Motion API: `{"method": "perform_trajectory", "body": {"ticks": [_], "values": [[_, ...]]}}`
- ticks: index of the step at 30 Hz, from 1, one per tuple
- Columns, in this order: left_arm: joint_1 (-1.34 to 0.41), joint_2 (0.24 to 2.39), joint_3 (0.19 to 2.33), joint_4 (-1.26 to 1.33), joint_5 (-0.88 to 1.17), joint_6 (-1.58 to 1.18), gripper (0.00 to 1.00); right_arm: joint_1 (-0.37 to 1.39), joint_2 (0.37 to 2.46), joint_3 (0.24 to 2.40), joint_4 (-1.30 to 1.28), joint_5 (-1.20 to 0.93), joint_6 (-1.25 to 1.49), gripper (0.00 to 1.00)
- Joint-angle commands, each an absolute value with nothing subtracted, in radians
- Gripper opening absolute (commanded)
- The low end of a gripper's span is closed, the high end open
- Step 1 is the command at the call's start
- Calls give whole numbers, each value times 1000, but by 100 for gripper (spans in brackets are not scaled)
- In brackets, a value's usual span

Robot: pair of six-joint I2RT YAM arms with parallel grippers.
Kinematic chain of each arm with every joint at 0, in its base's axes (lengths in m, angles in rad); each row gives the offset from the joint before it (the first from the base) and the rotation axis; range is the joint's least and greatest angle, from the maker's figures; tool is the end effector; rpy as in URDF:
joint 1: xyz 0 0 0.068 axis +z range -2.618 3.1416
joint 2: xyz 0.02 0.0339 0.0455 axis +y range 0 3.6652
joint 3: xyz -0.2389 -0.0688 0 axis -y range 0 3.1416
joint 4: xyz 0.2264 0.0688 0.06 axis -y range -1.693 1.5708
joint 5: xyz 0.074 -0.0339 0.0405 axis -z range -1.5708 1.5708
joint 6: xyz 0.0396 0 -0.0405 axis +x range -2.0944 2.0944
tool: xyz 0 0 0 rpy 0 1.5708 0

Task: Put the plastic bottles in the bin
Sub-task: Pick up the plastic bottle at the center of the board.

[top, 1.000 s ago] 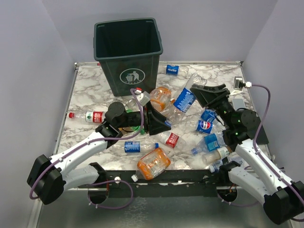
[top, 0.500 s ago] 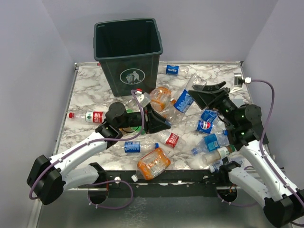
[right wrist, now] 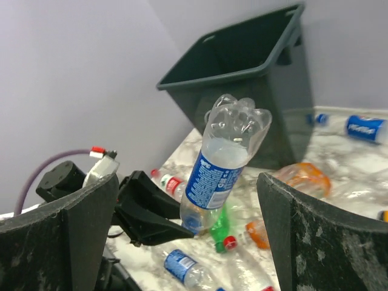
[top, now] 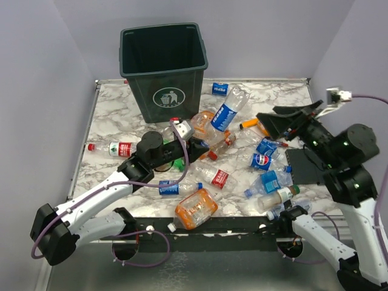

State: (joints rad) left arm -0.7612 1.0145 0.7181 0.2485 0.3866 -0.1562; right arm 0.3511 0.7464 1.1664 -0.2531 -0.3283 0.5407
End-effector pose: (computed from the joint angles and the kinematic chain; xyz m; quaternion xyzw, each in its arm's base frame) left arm 0.1623 -0.1753 0.3023 0.3381 0.6386 -0.4245 0.5456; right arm 0.1241 0.0590 0.4413 -0.0639 0.6460 0.4201 0.6342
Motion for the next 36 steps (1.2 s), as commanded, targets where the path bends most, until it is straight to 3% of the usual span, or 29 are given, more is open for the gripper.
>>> {"method": "perform_trajectory", "body": {"ticks": [1,6,13,20,26,36], "values": [[-808,973,753,82,111,221,0,346,704,1289,-583,-142,389,100],[-923,943,753,-36,124,686,0,347,761,1398,-752,-148,360,100],[-1101,987,830,-209,-163,1159,0,367,853,1538,-909,-243,253,100],[-1107,1119,1079,-479,-61,1174,0,376,921,1428,-901,-523,250,100],[-1170,1103,989,-463,-211,1268,0,375,886,1250,-880,-560,266,100],[-1253,985,930,-462,-240,1300,0,375,862,1055,-791,-723,255,100]]}}
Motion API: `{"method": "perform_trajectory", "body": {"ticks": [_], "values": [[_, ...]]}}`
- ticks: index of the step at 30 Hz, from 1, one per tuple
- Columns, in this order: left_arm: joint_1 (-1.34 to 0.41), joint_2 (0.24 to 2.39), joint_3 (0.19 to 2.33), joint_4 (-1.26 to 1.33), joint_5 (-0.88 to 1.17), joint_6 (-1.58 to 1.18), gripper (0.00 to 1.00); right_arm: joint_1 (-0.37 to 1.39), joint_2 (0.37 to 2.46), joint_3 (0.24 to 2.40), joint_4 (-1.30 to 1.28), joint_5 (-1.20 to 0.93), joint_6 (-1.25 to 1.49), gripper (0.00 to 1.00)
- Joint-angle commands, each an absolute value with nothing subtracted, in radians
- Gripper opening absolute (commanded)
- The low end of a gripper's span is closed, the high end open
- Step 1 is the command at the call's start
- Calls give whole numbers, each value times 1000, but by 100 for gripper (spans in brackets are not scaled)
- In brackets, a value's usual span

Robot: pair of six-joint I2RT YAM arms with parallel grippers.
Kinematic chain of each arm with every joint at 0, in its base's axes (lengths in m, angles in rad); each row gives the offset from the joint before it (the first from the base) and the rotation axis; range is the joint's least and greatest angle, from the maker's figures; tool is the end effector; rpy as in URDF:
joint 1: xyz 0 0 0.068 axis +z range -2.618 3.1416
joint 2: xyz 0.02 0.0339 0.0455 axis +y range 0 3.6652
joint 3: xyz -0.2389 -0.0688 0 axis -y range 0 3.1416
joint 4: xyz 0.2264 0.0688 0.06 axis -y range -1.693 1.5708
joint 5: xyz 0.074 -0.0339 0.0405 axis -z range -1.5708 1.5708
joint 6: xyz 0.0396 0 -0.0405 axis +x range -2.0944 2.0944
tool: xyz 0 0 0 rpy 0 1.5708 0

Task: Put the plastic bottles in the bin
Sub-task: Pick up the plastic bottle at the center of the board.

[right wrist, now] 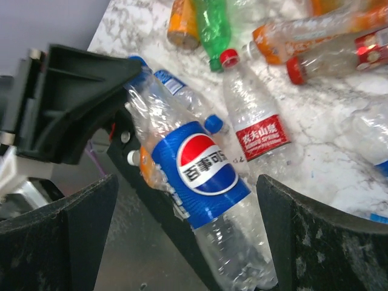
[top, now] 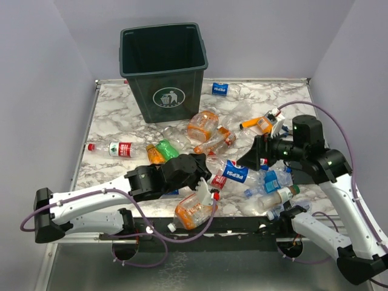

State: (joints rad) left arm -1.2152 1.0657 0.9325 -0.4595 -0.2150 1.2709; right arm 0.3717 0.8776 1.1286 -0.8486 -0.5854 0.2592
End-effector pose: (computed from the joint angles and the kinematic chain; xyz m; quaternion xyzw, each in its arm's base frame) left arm 0.0881 -0.2129 0.2890 0.8147 0.3303 0.1077 0.4643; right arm 0.1413 0.0786 0.3514 -0.1823 0.8374 0.3814 0.3465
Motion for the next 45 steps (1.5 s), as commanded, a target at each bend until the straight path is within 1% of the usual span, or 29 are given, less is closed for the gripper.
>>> {"method": "perform_trajectory", "body": {"ticks": [1,5,12,16,19,27,29,31,32,35,37,38,39,40,42,43,45], "values": [[-1262,966,931,-466,-228,1296,0,375,855,1026,-775,-742,261,100],[-1272,941,936,-479,-162,1268,0,376,823,930,-697,-839,292,100],[-1274,981,948,-480,-146,1279,0,380,808,886,-619,-966,315,97],[-1276,999,959,-482,-147,1290,0,384,756,818,-536,-1039,378,97],[-1277,1009,970,-482,-152,1297,0,406,737,781,-555,-998,379,96],[-1279,1049,999,-482,-158,1315,0,461,747,746,-622,-901,350,89],[-1280,1055,1008,-482,-155,1318,0,474,751,742,-634,-876,342,84],[-1281,1058,1014,-480,-153,1316,0,478,752,738,-632,-866,343,77],[-1281,1060,1016,-479,-153,1315,0,478,753,740,-632,-864,342,72],[-1280,1056,1012,-468,-155,1305,0,478,758,741,-629,-861,339,52],[-1281,1045,997,-446,-156,1301,0,479,755,744,-625,-860,338,44],[-1281,1036,986,-429,-160,1298,3,478,753,748,-623,-857,338,42],[-1280,1029,976,-414,-165,1293,17,479,750,757,-623,-852,338,41],[-1281,1023,967,-399,-172,1285,35,478,746,769,-623,-841,338,40],[-1280,1010,954,-360,-193,1251,95,479,730,805,-619,-790,343,37],[-1281,1004,949,-337,-208,1212,99,479,722,824,-617,-743,345,37],[-1280,987,933,-274,-260,1143,99,478,696,856,-602,-606,360,37]]}}
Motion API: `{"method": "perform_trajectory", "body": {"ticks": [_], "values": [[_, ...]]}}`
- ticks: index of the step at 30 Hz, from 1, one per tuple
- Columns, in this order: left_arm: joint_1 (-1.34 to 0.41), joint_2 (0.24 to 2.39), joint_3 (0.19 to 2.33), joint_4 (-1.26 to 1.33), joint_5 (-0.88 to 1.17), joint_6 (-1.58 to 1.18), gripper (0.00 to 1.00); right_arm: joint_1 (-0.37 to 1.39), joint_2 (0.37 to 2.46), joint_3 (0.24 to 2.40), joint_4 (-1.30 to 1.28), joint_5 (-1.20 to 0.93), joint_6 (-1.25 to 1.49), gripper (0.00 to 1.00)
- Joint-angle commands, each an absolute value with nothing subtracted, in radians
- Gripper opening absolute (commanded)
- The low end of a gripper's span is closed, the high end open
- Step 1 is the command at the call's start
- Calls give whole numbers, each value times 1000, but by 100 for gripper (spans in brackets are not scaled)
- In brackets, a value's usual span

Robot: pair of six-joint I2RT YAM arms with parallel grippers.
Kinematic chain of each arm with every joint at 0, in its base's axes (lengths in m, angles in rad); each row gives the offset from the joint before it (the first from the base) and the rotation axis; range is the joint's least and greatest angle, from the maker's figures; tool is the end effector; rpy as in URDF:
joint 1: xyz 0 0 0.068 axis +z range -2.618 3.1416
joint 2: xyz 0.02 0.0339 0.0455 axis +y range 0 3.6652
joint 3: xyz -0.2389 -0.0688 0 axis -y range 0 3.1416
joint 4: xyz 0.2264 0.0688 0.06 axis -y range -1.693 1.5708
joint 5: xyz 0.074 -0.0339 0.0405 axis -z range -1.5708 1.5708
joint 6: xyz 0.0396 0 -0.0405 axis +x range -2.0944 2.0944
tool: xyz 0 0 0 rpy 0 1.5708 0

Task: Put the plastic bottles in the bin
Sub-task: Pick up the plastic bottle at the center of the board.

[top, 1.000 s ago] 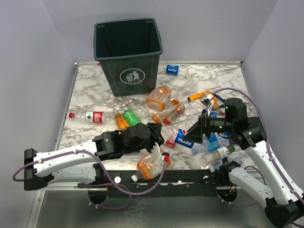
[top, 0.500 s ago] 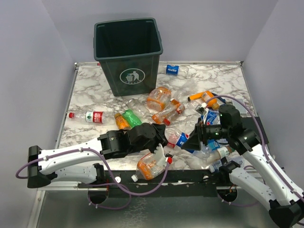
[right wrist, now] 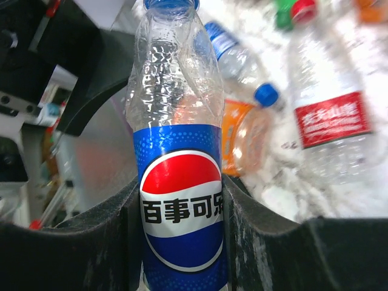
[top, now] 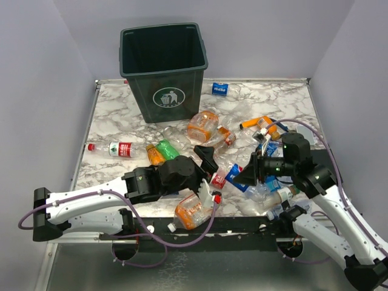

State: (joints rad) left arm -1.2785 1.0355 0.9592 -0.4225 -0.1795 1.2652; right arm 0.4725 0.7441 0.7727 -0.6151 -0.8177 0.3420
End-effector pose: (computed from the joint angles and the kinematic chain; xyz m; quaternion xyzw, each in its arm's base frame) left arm 0.0724 -0.2160 0.3075 0.8048 0.2959 0.0737 0.5091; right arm 0.1231 0.0954 0.2858 -0.2402 0.7947 0.4934 0.2593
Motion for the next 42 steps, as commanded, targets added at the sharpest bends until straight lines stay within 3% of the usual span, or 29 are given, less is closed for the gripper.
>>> {"method": "perform_trajectory", "body": {"ticks": [1,9,12,15,18,23,29,42], "values": [[-1280,978,931,-244,-284,1092,99,478,676,860,-580,-551,364,37],[-1280,948,942,34,-376,406,99,478,503,696,-123,-351,475,38],[-1275,941,889,283,-304,123,99,478,499,603,71,-329,530,38],[-1236,983,849,507,-358,-209,99,478,520,532,221,-341,569,38],[-1122,1066,929,420,-339,-490,99,477,519,492,298,-350,593,37],[-790,1146,926,521,-21,-907,99,479,508,482,336,-373,589,37],[-726,1251,963,647,170,-997,99,478,508,469,342,-393,599,37],[-760,1274,992,703,265,-857,99,479,578,435,460,-433,673,37]]}}
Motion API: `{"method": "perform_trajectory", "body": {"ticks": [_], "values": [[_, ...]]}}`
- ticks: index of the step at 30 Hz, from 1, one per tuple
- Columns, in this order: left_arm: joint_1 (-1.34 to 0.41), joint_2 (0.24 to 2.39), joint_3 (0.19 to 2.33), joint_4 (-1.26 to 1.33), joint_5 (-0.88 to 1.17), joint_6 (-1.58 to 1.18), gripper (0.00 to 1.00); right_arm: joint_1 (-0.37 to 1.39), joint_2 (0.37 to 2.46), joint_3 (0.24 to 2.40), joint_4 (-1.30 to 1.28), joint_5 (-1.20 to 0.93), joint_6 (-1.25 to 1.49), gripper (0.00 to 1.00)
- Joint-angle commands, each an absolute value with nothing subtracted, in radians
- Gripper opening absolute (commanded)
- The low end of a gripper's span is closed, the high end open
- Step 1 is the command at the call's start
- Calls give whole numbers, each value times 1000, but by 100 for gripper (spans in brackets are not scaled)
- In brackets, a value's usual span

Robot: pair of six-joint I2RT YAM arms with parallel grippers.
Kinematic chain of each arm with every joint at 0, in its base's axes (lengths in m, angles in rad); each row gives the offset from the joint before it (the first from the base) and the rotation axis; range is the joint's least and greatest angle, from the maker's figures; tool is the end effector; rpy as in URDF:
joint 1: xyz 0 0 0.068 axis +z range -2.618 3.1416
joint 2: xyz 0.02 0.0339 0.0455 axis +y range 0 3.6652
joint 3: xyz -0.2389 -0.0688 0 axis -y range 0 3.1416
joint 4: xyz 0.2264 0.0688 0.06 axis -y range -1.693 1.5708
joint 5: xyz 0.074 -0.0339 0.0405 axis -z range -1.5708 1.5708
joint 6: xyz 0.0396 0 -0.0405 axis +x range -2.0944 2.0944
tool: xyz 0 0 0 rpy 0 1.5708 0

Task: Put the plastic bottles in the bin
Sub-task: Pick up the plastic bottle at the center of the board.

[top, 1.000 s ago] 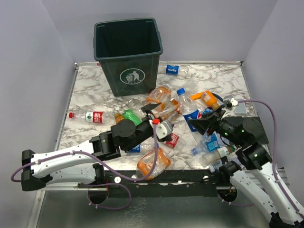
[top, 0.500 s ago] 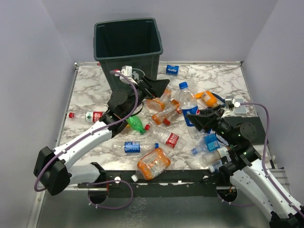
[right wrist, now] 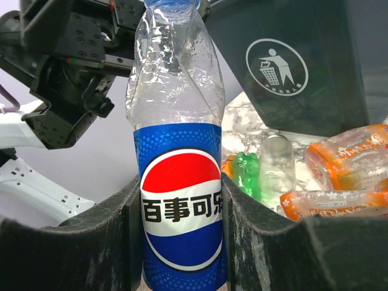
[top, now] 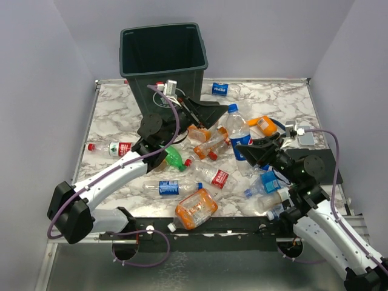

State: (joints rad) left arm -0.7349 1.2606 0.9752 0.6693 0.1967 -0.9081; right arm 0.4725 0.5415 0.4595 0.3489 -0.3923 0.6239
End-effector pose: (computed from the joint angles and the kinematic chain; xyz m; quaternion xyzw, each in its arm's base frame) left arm 0.2069 -0.1974 0.3771 0.0330 0.5615 -0.6414 0.5217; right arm 0.1289 0.0829 0.3071 -0.1095 0.6051 0.5072 0.6038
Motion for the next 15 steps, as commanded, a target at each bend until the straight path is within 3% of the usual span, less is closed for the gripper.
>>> {"method": "perform_trajectory", "body": {"ticks": [1,7,15], "values": [[-766,1283,992,703,271,-850,99,479,588,433,480,-437,684,37],[-798,1303,976,703,249,-832,97,479,634,443,534,-454,696,37],[-806,1332,1007,701,250,-814,51,480,643,430,529,-463,685,37]]}}
